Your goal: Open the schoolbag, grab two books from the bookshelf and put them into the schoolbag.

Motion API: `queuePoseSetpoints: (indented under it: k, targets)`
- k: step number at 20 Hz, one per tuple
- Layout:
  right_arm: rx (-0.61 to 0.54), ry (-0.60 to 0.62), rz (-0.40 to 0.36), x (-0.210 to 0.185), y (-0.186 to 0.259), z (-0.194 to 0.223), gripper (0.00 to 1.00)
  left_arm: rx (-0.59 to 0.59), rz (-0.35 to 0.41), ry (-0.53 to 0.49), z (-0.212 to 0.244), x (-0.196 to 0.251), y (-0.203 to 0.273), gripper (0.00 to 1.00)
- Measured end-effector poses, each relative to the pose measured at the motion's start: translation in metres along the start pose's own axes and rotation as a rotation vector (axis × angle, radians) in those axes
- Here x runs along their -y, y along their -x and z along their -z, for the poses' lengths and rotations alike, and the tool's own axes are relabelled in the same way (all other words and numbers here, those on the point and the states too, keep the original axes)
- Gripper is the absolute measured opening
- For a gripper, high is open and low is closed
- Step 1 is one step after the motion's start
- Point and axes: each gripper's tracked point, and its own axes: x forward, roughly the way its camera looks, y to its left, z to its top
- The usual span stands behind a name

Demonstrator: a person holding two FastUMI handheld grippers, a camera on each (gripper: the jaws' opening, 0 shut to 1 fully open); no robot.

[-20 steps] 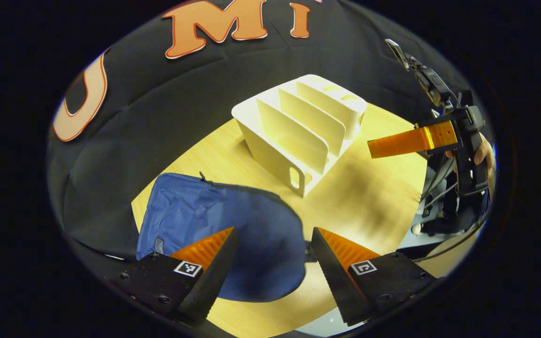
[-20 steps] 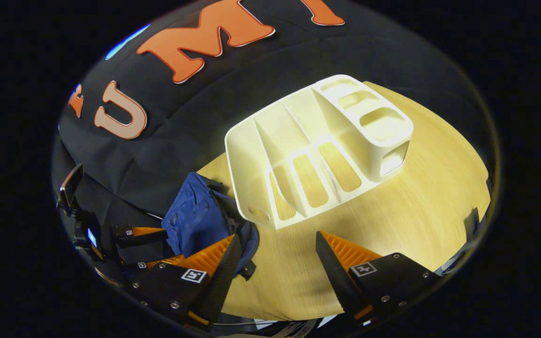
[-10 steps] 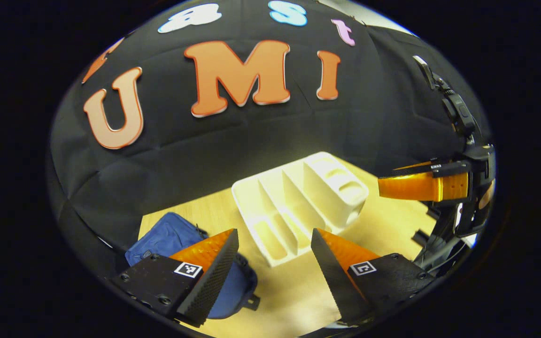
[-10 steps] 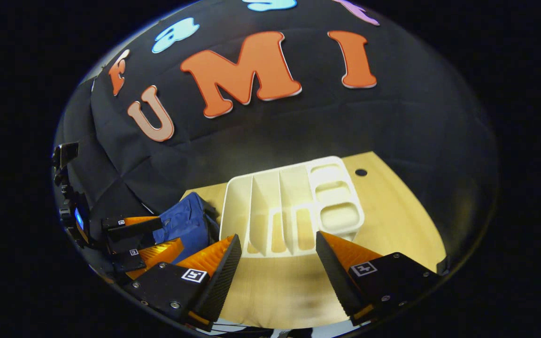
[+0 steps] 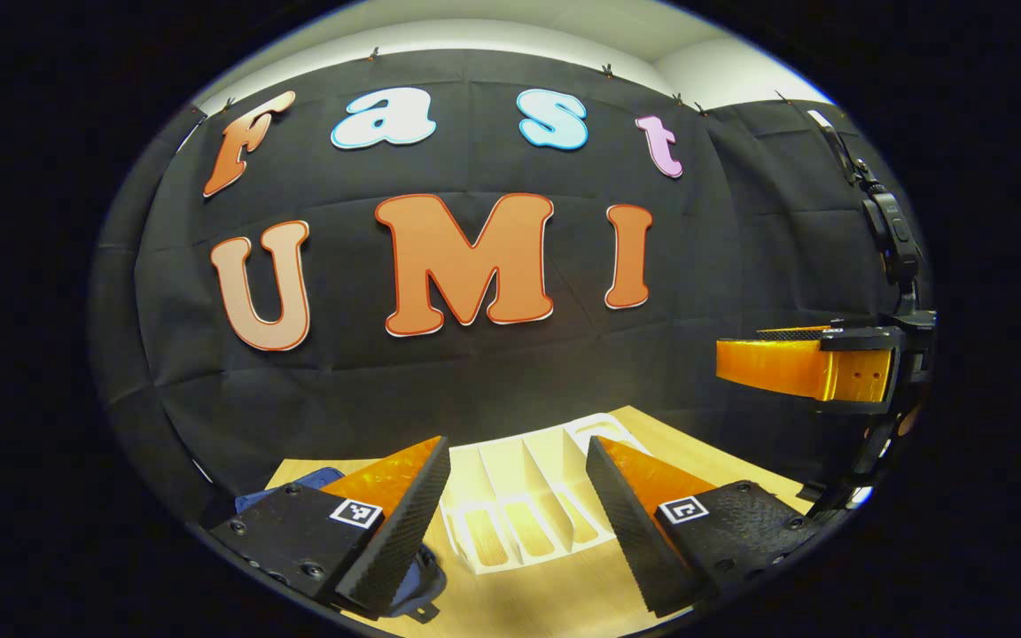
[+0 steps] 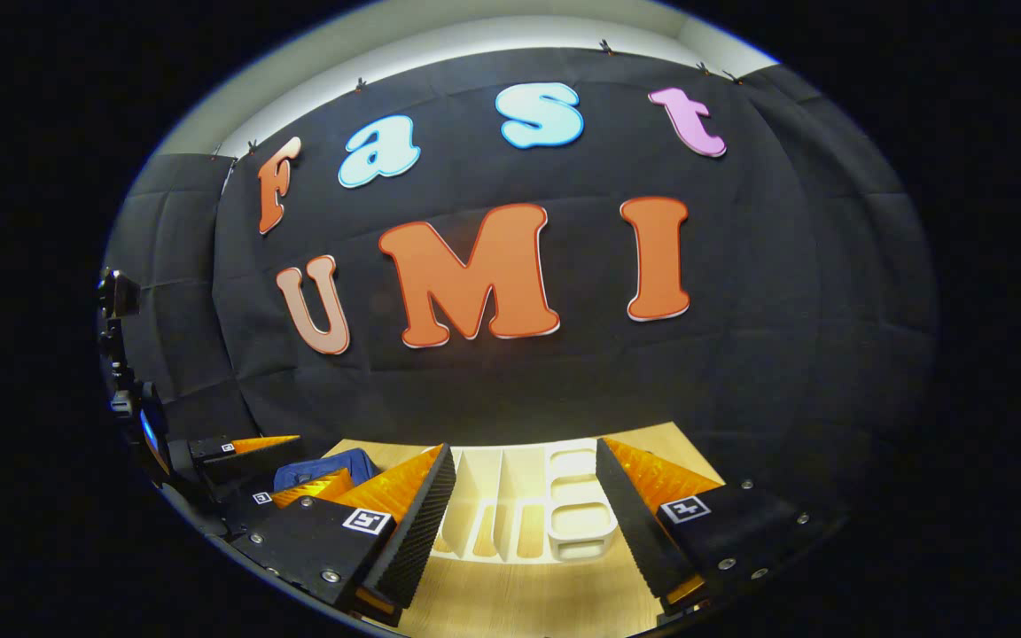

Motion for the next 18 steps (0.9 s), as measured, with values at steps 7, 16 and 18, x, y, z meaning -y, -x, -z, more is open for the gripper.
queuePoseSetpoints:
  k: [7,16,18]
  targets:
    - [0.026,0.011,-0.016,-0.006,0.008,0.003,0.95,0.107,-0.023,0.036,-0.020,0.005,0.014,0.96]
    - [0.020,0.020,-0.026,-0.008,0.006,0.013,0.95,0.117,-0.024,0.019,-0.030,0.003,0.031,0.95]
    - [0.010,0.014,-0.017,-0.005,0.003,0.015,0.95,0.120,-0.034,0.026,-0.035,-0.003,0.034,0.95]
